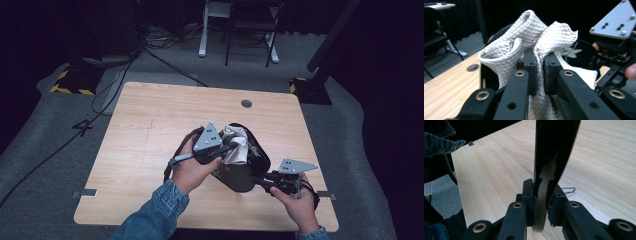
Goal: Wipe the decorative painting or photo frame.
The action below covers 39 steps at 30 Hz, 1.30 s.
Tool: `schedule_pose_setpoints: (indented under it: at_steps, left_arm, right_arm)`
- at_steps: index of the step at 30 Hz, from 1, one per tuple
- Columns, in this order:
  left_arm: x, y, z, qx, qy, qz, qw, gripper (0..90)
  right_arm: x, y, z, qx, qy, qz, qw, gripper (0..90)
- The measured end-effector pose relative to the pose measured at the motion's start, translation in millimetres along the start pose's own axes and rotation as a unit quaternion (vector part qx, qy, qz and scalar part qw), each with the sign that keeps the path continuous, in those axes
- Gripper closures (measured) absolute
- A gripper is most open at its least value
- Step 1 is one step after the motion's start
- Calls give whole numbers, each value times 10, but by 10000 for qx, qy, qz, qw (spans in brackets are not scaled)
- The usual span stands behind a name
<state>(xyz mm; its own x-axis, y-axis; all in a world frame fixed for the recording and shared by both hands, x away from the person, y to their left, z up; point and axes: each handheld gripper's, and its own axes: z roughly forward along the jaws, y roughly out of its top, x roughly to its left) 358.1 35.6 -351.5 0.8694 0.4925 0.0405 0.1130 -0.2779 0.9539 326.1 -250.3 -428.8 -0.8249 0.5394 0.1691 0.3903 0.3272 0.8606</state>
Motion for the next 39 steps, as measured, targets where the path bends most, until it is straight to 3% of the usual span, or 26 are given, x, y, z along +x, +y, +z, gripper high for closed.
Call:
schedule_pose_setpoints:
  at_steps: [17,20,39]
  left_arm:
    - [226,-147,-109,168,260,-190,9993,830]
    - [209,-141,-94,175,261,-173,9994,830]
    - [-205,-30,150,270,-362,175,9988,828]
  right_arm:
    - [-5,1,-1,5,19,9,10000,789]
    - [-4,6,1,21,13,15,10000,789]
    - [5,17,10,52,-11,8,10000,789]
